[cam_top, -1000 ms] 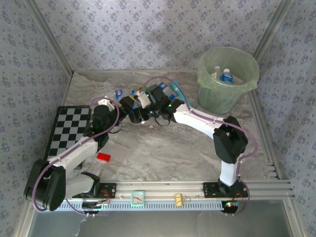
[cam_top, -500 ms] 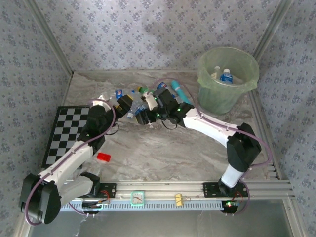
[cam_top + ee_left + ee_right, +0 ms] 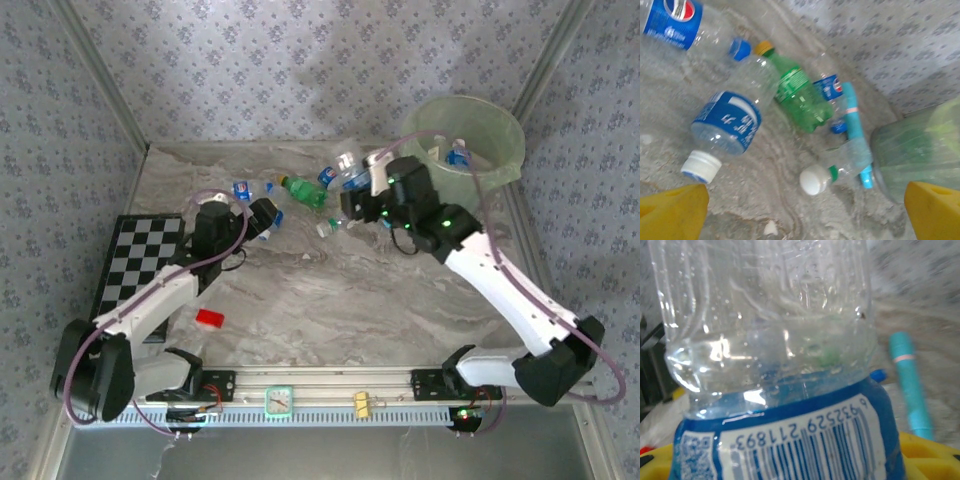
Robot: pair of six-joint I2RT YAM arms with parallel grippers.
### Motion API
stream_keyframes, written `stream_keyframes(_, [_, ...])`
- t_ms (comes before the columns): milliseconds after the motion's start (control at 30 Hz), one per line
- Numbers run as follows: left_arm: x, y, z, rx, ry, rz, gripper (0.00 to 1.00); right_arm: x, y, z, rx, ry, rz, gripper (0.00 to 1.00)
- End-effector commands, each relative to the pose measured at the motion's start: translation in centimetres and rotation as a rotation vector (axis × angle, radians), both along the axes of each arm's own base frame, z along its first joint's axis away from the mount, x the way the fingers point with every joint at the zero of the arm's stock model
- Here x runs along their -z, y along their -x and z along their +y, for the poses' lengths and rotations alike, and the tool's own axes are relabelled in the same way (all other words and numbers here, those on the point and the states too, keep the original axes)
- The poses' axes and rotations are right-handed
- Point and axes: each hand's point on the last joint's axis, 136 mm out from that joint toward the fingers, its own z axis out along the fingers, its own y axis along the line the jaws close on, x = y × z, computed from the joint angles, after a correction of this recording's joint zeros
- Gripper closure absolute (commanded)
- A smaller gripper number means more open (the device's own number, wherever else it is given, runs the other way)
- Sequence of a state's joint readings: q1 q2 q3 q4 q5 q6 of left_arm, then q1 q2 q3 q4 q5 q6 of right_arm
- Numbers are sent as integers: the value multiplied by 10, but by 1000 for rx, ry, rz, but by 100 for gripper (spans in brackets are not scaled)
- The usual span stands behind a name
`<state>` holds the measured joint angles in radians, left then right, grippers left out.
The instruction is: Put the plastic bottles in the bin
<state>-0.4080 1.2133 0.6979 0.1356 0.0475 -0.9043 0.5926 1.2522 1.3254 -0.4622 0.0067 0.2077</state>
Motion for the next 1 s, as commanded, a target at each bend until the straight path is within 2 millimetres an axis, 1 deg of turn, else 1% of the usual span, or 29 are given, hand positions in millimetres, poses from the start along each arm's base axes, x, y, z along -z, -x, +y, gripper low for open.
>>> stream_keyframes(0, [-1, -7, -8, 39, -19, 11, 0, -43, -3, -38, 78, 0, -93, 57])
stream_keyframes(100, [5, -14, -13, 55, -34, 19, 0, -70, -15, -70, 155, -11, -154, 57])
stream_keyframes(167, [6, -19, -17, 65, -36, 14, 0, -83, -25, -92, 225, -3, -186, 57])
stream_keyframes(200, [6, -21, -18, 68, -38, 11, 0, -88, -32, -104, 265, 1, -198, 57])
stream_keyframes(333, [12, -25, -19, 70, -53, 14, 0, -96, -59, -144, 395, 30, -213, 58])
stream_keyframes(400, [17, -25, -19, 73, -64, 27, 0, -91, -76, -163, 456, 56, -190, 58])
stream_keyframes(567, [27, -27, -22, 92, -84, 56, 0, -78, -109, -204, 570, 97, -111, 57])
stream_keyframes(700, [33, -28, -22, 92, -89, 67, 0, -54, -130, -225, 629, 111, -3, 57])
stream_keyframes(800, [35, -26, -20, 87, -91, 72, 0, -32, -142, -241, 682, 148, 80, 56])
stream_keyframes(900, [36, -25, -19, 85, -101, 75, 0, -12, -148, -257, 730, 198, 155, 55])
stream_keyframes(967, [38, -24, -18, 85, -108, 79, 0, 1, -147, -265, 754, 235, 198, 55])
